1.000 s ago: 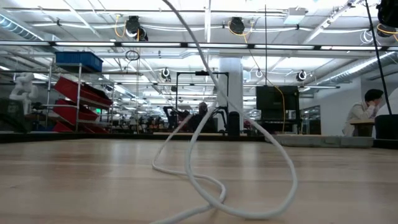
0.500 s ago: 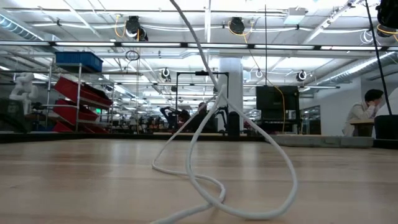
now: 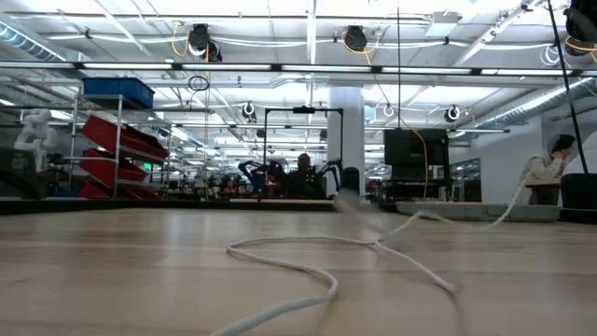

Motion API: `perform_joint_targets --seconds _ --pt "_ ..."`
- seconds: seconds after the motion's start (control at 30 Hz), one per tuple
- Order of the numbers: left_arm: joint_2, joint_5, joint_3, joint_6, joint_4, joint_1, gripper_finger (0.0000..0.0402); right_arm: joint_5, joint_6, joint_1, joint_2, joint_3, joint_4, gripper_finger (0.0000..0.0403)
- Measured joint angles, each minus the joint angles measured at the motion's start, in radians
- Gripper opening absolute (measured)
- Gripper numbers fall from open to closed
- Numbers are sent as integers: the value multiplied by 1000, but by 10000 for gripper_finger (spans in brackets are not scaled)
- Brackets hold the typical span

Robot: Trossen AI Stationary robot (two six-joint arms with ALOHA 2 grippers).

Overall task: Coil cords
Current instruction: Coil the white wire onto the spool

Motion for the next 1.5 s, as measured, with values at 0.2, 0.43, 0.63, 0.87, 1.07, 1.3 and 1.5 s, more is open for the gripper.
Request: perform_joint_targets --seconds 0.2,0.43,0.63,0.87,1.07,1.3,1.5 --pt "0 -172 0 149 176 75 158 -135 -76 -25 15 0 -24 0" --pt "38 -160 0 272 363 139 158 -176 -140 -70 39 0 -27 0" --pt "141 -120 -1 593 624 179 158 -341 -157 -113 43 0 -25 0" --pt "196 -120 -1 874 945 197 158 -361 -210 -178 83 0 -25 0" --pt "195 -116 -1 972 1029 193 157 -365 -236 -233 108 0 -25 0" --pt "194 -59 0 1045 1074 203 157 -495 -261 -322 146 0 -2 0" --pt "193 -59 0 1073 1083 209 157 -575 -254 -389 164 0 2 0"
